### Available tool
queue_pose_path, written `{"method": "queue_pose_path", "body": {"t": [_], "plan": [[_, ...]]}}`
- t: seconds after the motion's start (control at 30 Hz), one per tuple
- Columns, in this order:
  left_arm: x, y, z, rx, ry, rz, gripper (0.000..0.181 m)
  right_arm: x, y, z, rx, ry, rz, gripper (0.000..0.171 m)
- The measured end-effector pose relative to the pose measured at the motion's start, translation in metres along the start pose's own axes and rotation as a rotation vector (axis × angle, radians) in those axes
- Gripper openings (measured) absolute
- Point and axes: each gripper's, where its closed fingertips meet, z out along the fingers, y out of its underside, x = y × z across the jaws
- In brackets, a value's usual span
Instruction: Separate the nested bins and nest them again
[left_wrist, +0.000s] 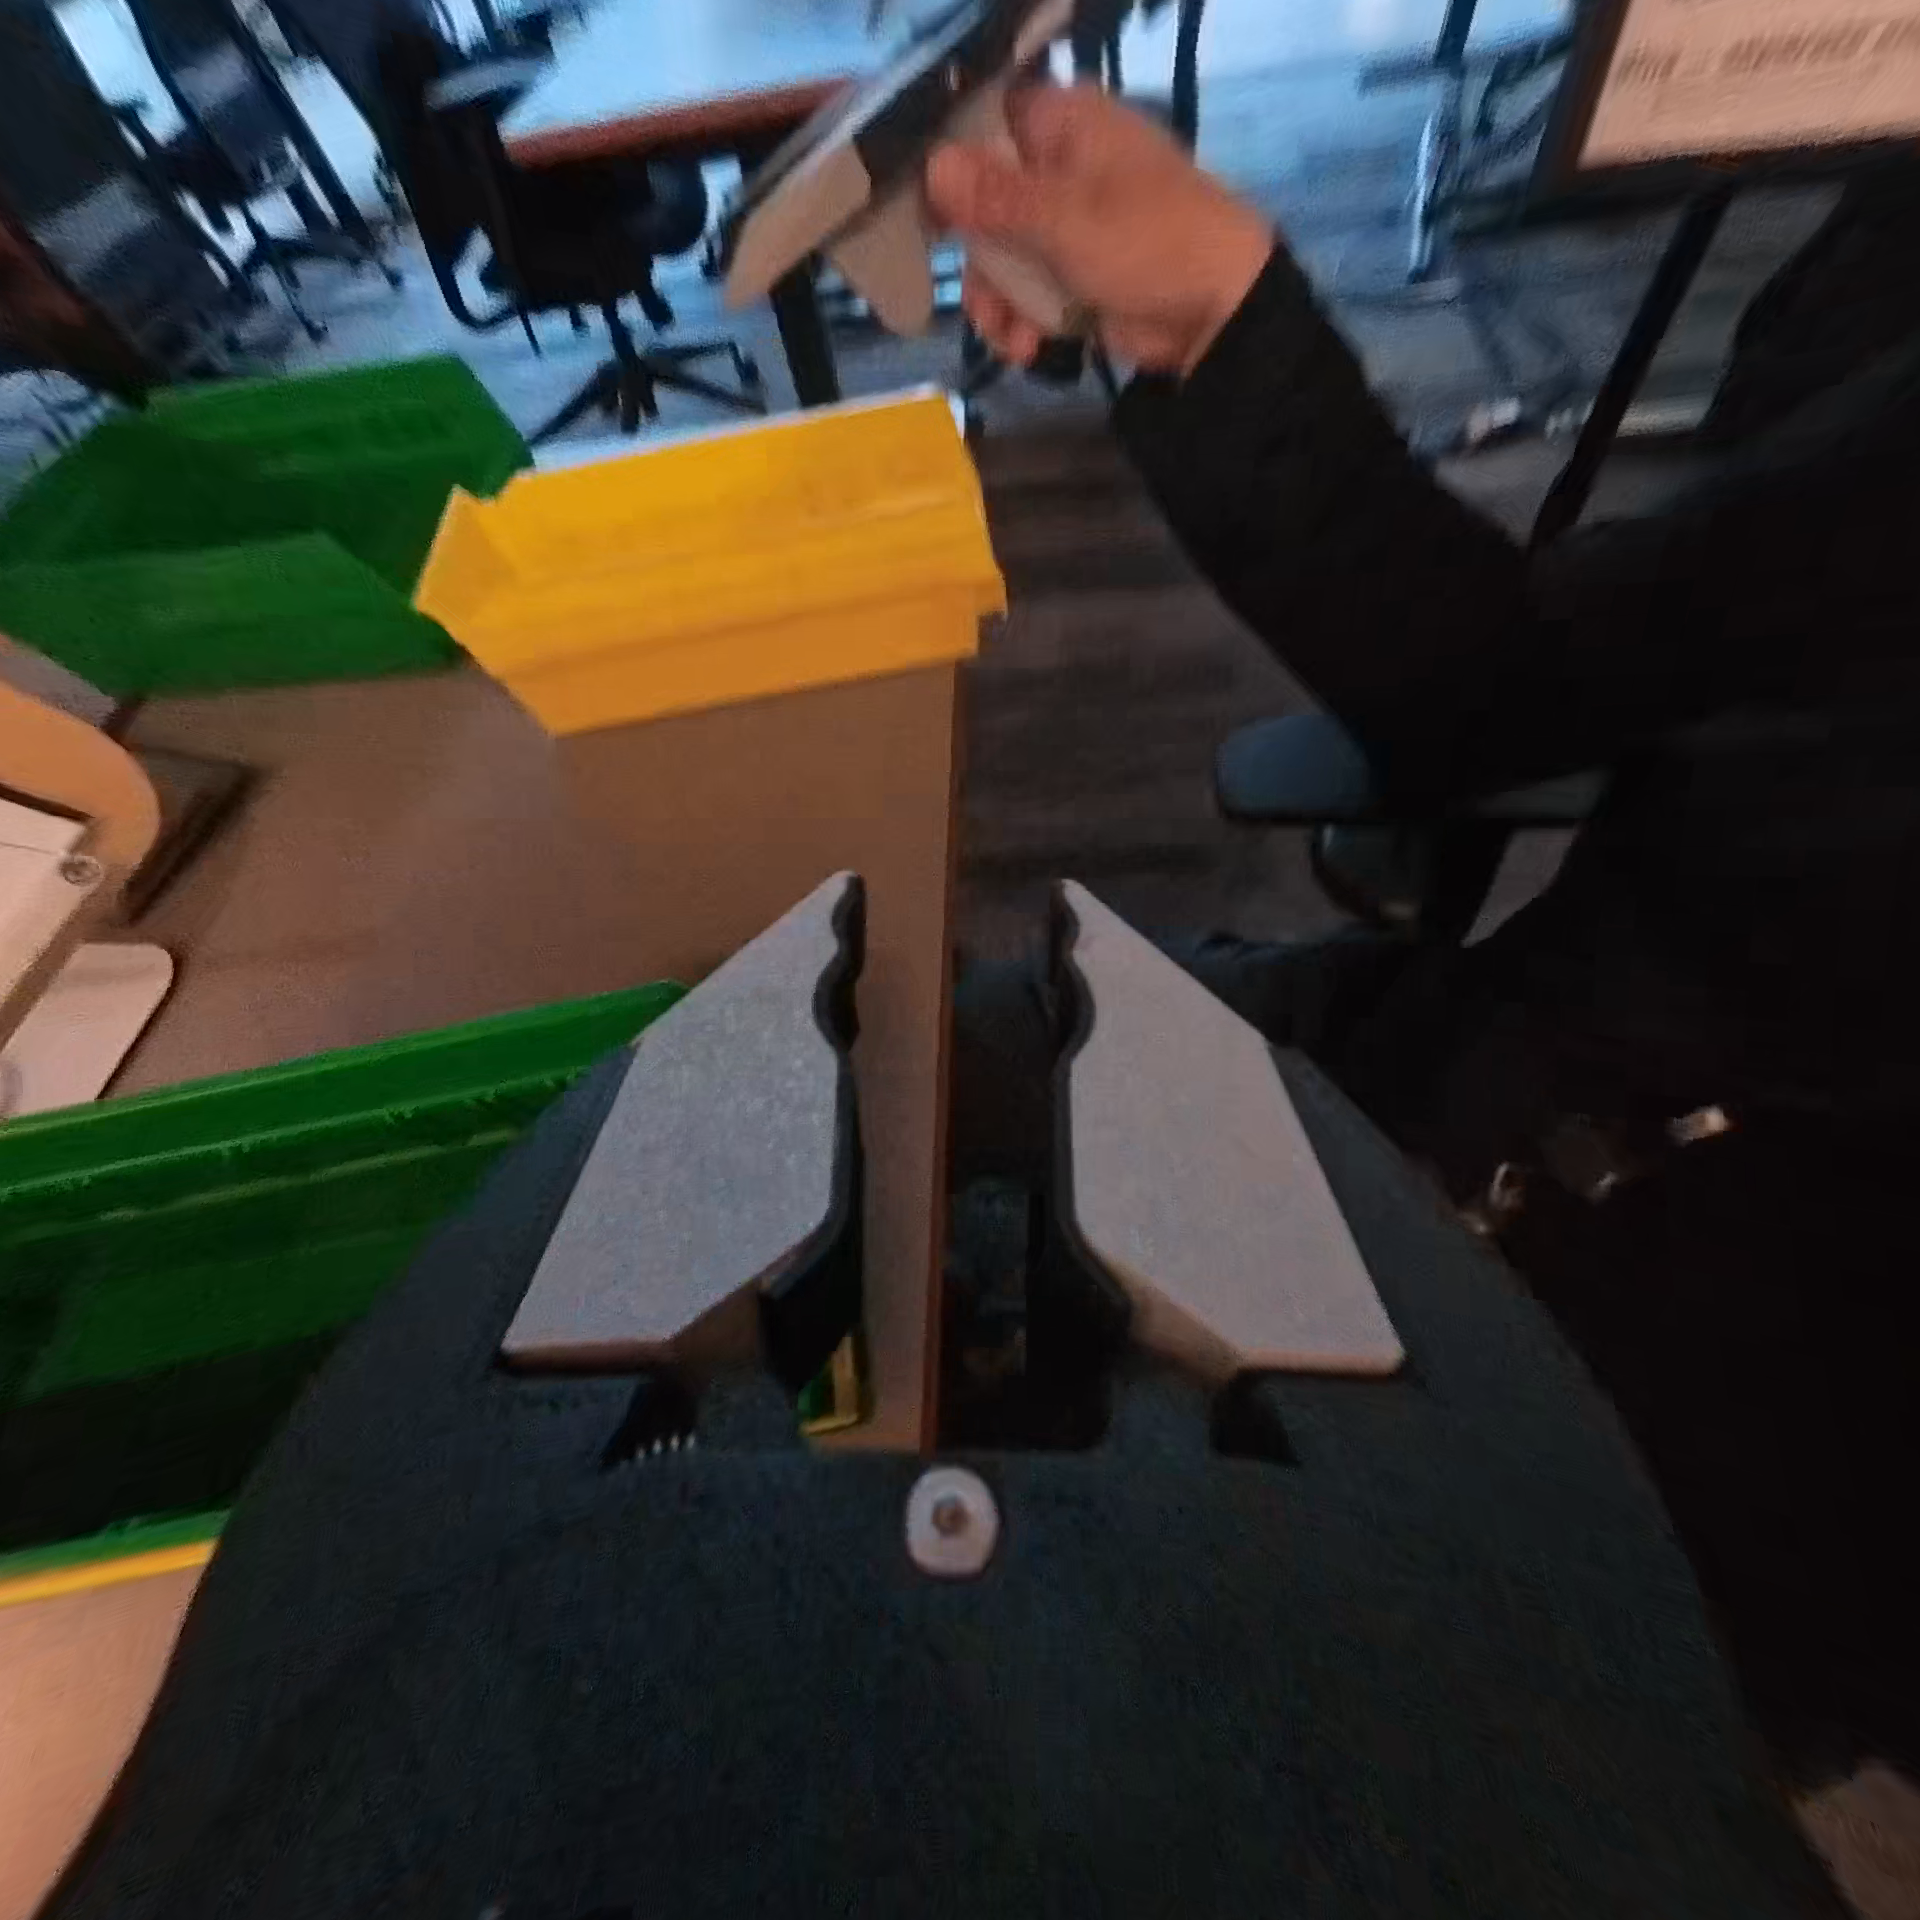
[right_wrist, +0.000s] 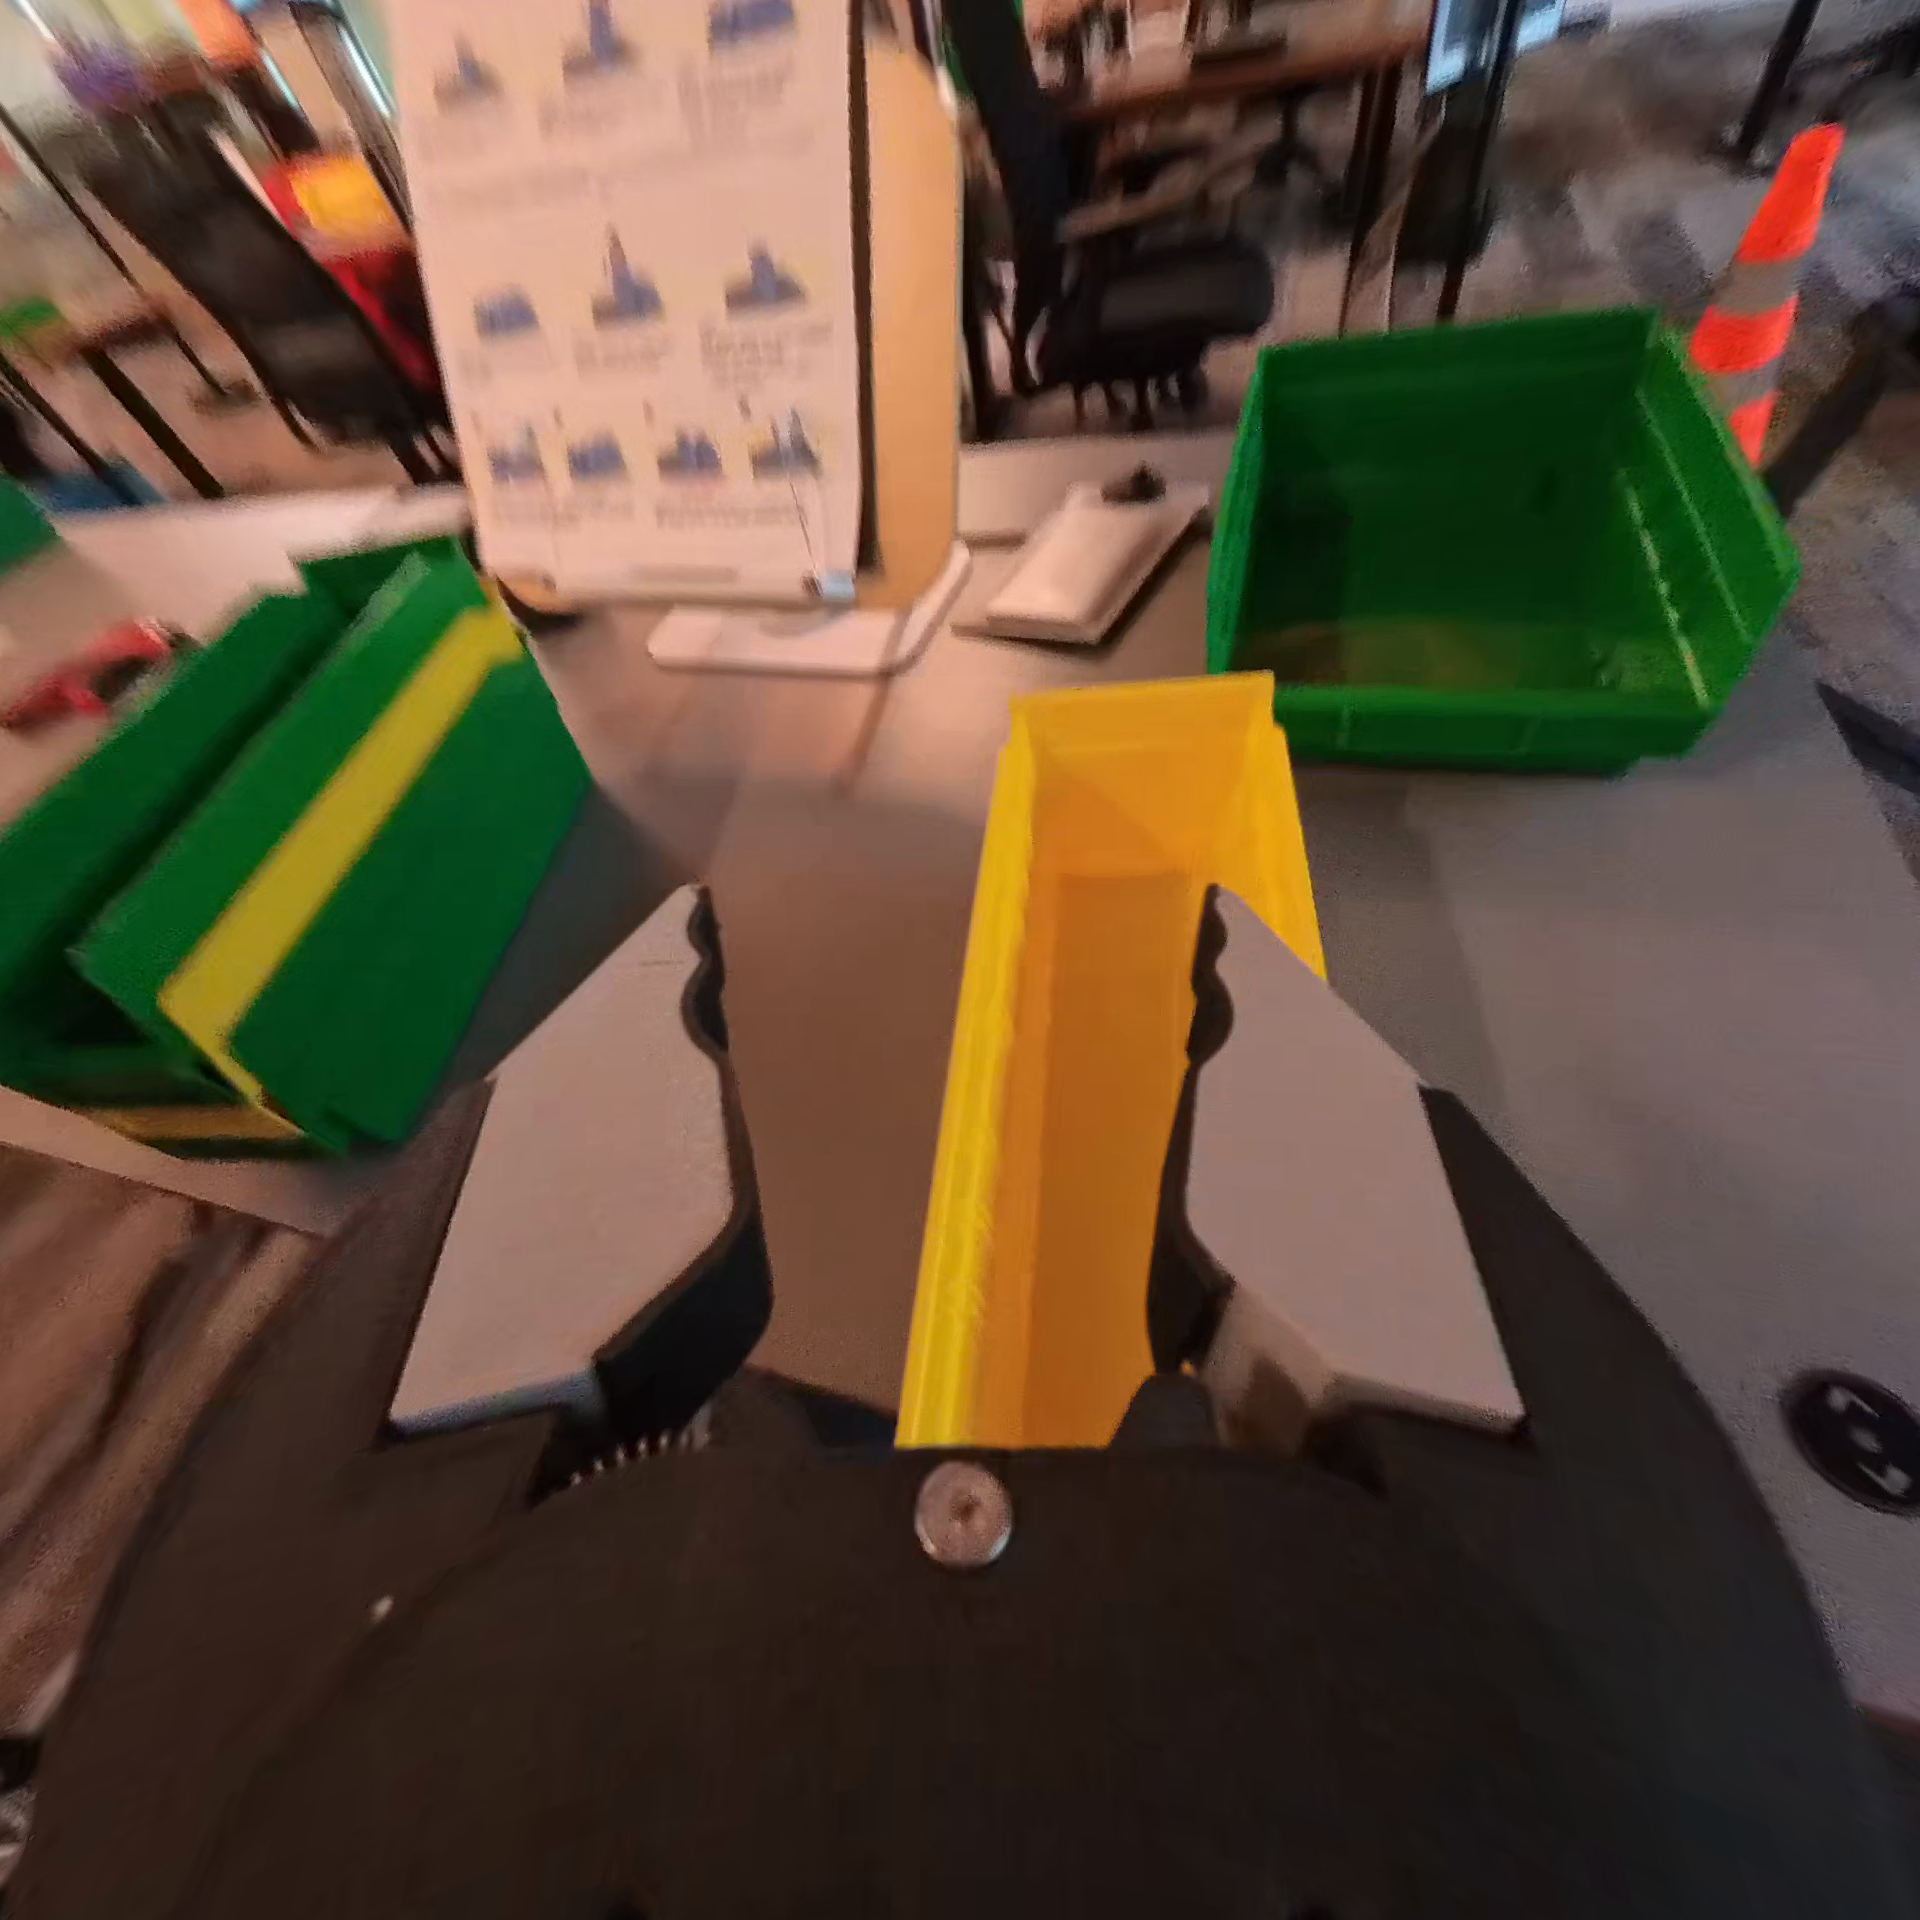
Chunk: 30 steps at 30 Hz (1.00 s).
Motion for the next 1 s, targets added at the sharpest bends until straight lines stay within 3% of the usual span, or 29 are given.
{"method": "queue_pose_path", "body": {"t": [0.1, 0.13, 0.2, 0.3, 0.4, 0.57, 0.67, 0.9, 0.93, 1.0], "plan": [[-0.014, -0.012, -0.030, 0.096, -0.097, -0.104, 0.060, -0.001, -0.011, -0.013, 0.104, -0.088, 0.071, 0.092], [-0.022, -0.006, -0.037, 0.083, -0.134, -0.150, 0.066, 0.005, -0.007, -0.012, 0.090, -0.073, 0.099, 0.106], [-0.037, 0.008, -0.050, 0.065, -0.201, -0.222, 0.066, 0.024, 0.001, -0.006, 0.045, -0.007, 0.133, 0.131], [-0.042, 0.008, -0.067, 0.176, -0.185, -0.258, 0.062, 0.047, 0.014, 0.003, -0.088, 0.074, 0.143, 0.157], [-0.042, 0.008, -0.079, 0.255, -0.136, -0.272, 0.057, 0.054, 0.027, 0.015, -0.257, 0.132, 0.124, 0.157], [-0.061, 0.017, -0.102, 0.265, -0.237, -0.286, 0.061, 0.052, 0.059, 0.035, -0.521, 0.230, 0.010, 0.158], [-0.080, 0.035, -0.119, 0.216, -0.382, -0.324, 0.062, 0.060, 0.079, 0.040, -0.643, 0.309, -0.059, 0.158], [-0.086, 0.045, -0.152, 0.210, -0.508, -0.333, 0.062, 0.067, 0.114, 0.046, -0.885, 0.272, -0.046, 0.157], [-0.085, 0.045, -0.152, 0.212, -0.510, -0.336, 0.062, 0.067, 0.115, 0.046, -0.912, 0.267, -0.054, 0.155], [-0.086, 0.047, -0.151, 0.200, -0.519, -0.340, 0.062, 0.060, 0.116, 0.049, -0.937, 0.219, -0.063, 0.134]]}}
